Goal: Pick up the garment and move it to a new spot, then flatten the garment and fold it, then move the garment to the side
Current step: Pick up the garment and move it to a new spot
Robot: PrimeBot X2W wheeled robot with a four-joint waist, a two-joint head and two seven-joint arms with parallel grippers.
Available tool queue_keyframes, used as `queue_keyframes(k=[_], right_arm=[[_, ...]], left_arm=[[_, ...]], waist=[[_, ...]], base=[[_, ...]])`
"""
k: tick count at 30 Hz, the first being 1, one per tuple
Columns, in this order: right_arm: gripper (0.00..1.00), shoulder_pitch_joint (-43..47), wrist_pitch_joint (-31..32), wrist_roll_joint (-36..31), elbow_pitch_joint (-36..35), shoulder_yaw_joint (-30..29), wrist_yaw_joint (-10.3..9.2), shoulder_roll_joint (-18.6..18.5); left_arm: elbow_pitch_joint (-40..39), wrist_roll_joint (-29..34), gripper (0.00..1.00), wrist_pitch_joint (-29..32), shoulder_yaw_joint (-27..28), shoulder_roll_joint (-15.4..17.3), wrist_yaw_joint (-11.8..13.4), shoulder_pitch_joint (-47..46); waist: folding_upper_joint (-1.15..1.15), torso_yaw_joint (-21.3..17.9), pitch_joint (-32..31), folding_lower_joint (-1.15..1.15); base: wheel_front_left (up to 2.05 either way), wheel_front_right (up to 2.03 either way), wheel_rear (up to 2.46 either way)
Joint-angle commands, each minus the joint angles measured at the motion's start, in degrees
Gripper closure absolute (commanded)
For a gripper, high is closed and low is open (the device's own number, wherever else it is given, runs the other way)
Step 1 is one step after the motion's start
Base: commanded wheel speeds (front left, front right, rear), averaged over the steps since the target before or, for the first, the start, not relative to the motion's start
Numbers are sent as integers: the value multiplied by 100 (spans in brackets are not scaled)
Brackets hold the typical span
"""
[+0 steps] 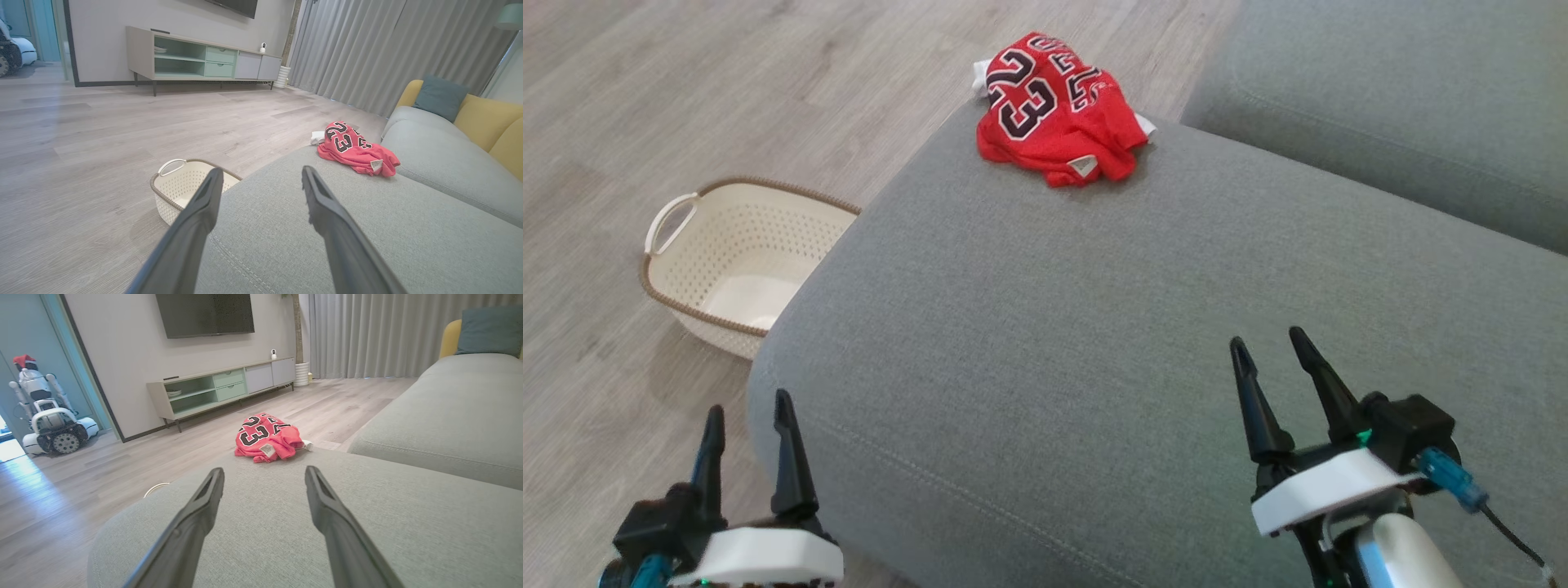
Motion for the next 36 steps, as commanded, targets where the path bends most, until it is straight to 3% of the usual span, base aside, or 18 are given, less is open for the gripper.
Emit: queue_keyframes(k=[1,9,16,27,34,36], right_arm=[[0,-320,-7,6,-156,160,-5,-27],[0,-433,-1,-41,-138,206,-5,-27],[0,-533,62,-307,-270,-206,-5,-27],[0,-1188,451,-938,-1144,-559,-5,-27],[0,-1607,513,-1119,-1578,-687,-5,-27],[0,-1724,514,-1134,-1723,-637,-5,-27]], left_arm=[[-263,-13,0,-30,191,-14,44,-183],[-411,-82,0,-30,189,-14,151,-121],[-238,120,0,-30,349,202,-5,-686],[467,240,0,388,576,1155,-360,-3277],[1435,274,0,1011,411,1622,-727,-5048],[2059,266,0,1413,320,1715,-827,-5761]], waist=[[0,26,36,0],[0,52,141,0],[0,13,469,0],[0,-1058,2161,0],[0,-1618,3056,0],[0,-1891,3350,0]], base=[[0,0,0],[0,0,0],[0,0,0],[0,0,0],[0,0,0],[0,0,0]])
